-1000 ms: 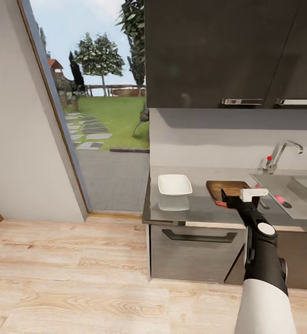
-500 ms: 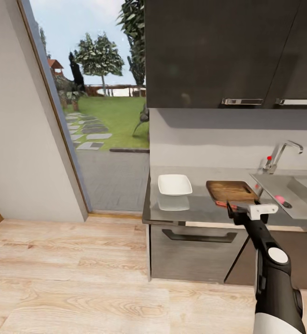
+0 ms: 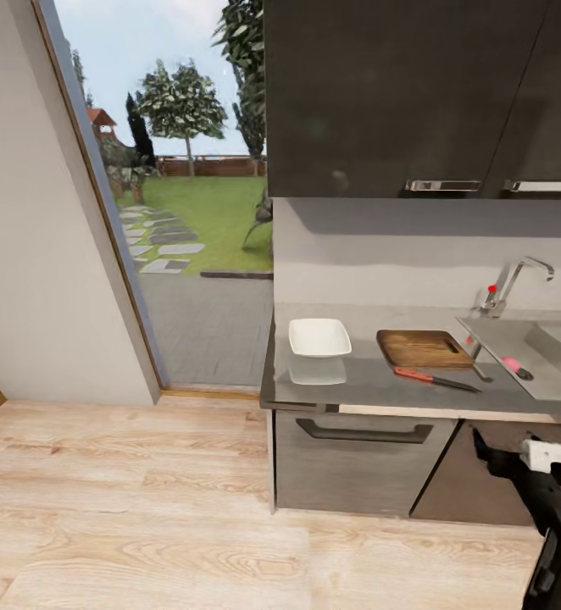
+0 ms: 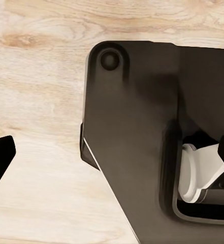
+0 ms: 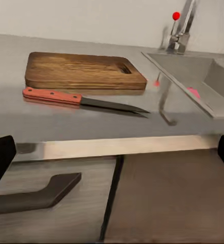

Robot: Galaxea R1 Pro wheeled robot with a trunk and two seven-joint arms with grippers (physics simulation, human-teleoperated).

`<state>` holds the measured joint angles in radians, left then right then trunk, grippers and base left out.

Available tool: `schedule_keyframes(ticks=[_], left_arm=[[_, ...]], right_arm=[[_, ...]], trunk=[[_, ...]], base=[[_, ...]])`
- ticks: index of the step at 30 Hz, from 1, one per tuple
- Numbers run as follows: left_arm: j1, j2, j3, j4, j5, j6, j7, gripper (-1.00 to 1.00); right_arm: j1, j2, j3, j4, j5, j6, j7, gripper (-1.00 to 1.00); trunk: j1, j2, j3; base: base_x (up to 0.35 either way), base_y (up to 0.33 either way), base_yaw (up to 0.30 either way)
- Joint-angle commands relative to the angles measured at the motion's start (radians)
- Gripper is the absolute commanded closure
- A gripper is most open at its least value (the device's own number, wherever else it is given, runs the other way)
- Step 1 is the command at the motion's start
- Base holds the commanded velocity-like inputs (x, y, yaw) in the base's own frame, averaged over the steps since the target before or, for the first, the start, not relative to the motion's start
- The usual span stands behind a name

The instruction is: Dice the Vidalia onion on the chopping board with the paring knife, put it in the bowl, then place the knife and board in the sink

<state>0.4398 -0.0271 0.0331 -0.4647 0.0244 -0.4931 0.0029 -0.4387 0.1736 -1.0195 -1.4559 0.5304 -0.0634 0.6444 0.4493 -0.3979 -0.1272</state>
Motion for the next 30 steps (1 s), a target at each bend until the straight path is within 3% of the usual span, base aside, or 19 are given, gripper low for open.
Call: schedule_keyframes(ticks=[1, 2, 4, 7, 8, 9, 11, 13, 16, 18, 20, 22, 23, 24, 25, 27, 28, 29, 30], left_arm=[[0.0, 0.0, 0.003, -0.002, 0.002, -0.001, 0.0, -1.0], [0.0, 0.0, 0.003, -0.002, 0.002, -0.001, 0.0, -1.0], [0.0, 0.001, 0.003, -0.002, 0.003, -0.001, 0.0, -1.0], [0.0, 0.001, 0.004, -0.002, 0.003, -0.001, 0.0, -1.0], [0.0, 0.001, 0.005, -0.002, 0.003, -0.001, 0.0, -1.0], [0.0, 0.002, 0.005, -0.002, 0.003, -0.001, 0.001, -1.0], [0.0, 0.003, 0.005, -0.002, 0.003, 0.0, 0.001, -1.0], [0.0, 0.004, 0.006, -0.002, 0.005, 0.0, 0.001, -1.0], [0.0, 0.005, 0.006, -0.002, 0.007, 0.001, 0.002, -1.0], [0.0, 0.006, 0.006, -0.002, 0.007, 0.001, 0.002, -1.0], [0.0, 0.007, 0.007, -0.002, 0.008, 0.002, 0.002, -1.0], [0.0, 0.007, 0.007, -0.002, 0.008, 0.003, 0.002, -1.0], [0.0, 0.007, 0.007, -0.002, 0.008, 0.003, 0.002, -1.0], [0.0, 0.008, 0.007, -0.002, 0.008, 0.003, 0.002, -1.0], [0.0, 0.01, 0.008, -0.002, 0.008, 0.003, 0.002, -1.0], [0.0, 0.012, 0.008, -0.001, 0.009, 0.003, 0.002, -1.0], [0.0, 0.014, 0.008, -0.001, 0.009, 0.003, 0.002, -1.0], [0.0, 0.015, 0.008, -0.001, 0.009, 0.003, 0.002, -1.0], [0.0, 0.016, 0.008, 0.0, 0.009, 0.003, 0.002, -1.0]], right_arm=[[-0.002, 0.001, -0.052, 0.004, 0.012, -0.007, 0.016, -1.0], [-0.002, 0.001, -0.108, 0.011, 0.014, -0.007, 0.033, -1.0], [-0.002, 0.001, -0.174, 0.02, 0.016, -0.008, 0.061, -1.0], [-0.002, 0.001, -0.356, 0.057, 0.03, -0.016, 0.149, -1.0], [-0.002, 0.001, -0.39, 0.068, 0.038, -0.023, 0.163, -1.0], [-0.002, 0.001, -0.455, 0.093, 0.059, -0.048, 0.186, -1.0], [-0.002, 0.001, -0.537, 0.136, 0.103, -0.107, 0.205, -1.0], [-0.002, 0.001, -0.585, 0.171, 0.136, -0.151, 0.212, -1.0], [-0.002, 0.001, -0.701, 0.28, 0.217, -0.247, 0.219, -1.0], [-0.002, 0.001, -0.745, 0.328, 0.256, -0.273, 0.219, -1.0], [-0.002, -0.012, -0.817, 0.423, 0.361, -0.305, 0.21, -1.0], [-0.002, -0.026, -0.846, 0.468, 0.429, -0.314, 0.198, -1.0], [-0.002, -0.037, -0.872, 0.51, 0.504, -0.319, 0.179, -1.0], [-0.002, -0.041, -0.883, 0.528, 0.543, -0.321, 0.167, -1.0], [-0.002, -0.047, -0.905, 0.563, 0.622, -0.324, 0.137, -1.0], [-0.002, -0.051, -0.923, 0.595, 0.699, -0.326, 0.101, -1.0], [-0.002, -0.053, -0.937, 0.627, 0.775, -0.327, 0.059, -1.0], [-0.002, -0.054, -0.941, 0.644, 0.811, -0.327, 0.037, -1.0], [-0.002, -0.055, -0.948, 0.679, 0.88, -0.327, -0.008, -1.0]], trunk=[[0.001, -0.002, -0.002], [0.001, -0.002, -0.002], [0.001, -0.002, -0.002], [0.001, -0.002, -0.002], [0.001, -0.002, -0.002], [0.001, -0.002, -0.002], [0.001, -0.002, -0.002], [0.001, -0.002, -0.002], [0.001, -0.002, -0.002], [0.001, -0.002, -0.002], [0.001, -0.002, -0.002], [0.001, -0.002, -0.002], [0.001, -0.002, -0.002], [0.001, -0.002, -0.002], [0.001, -0.002, -0.002], [0.001, -0.002, -0.002], [0.001, -0.002, -0.002], [0.001, -0.002, -0.002], [0.001, -0.002, -0.002]], base=[[0.0, 0.0, 0.0], [0.0, 0.0, 0.0], [0.0, 0.0, 0.0], [0.0, 0.0, 0.0], [0.0, 0.0, 0.0], [0.0, 0.0, 0.0], [0.0, 0.0, 0.0], [0.0, 0.0, 0.0], [0.0, 0.0, 0.0], [0.0, 0.0, 0.0], [0.0, 0.0, 0.0], [0.0, 0.0, 0.0], [0.0, 0.0, 0.0], [0.0, 0.0, 0.0], [0.0, 0.0, 0.0], [0.0, 0.0, 0.0], [0.0, 0.0, 0.0], [0.0, 0.0, 0.0], [0.0, 0.0, 0.0]])
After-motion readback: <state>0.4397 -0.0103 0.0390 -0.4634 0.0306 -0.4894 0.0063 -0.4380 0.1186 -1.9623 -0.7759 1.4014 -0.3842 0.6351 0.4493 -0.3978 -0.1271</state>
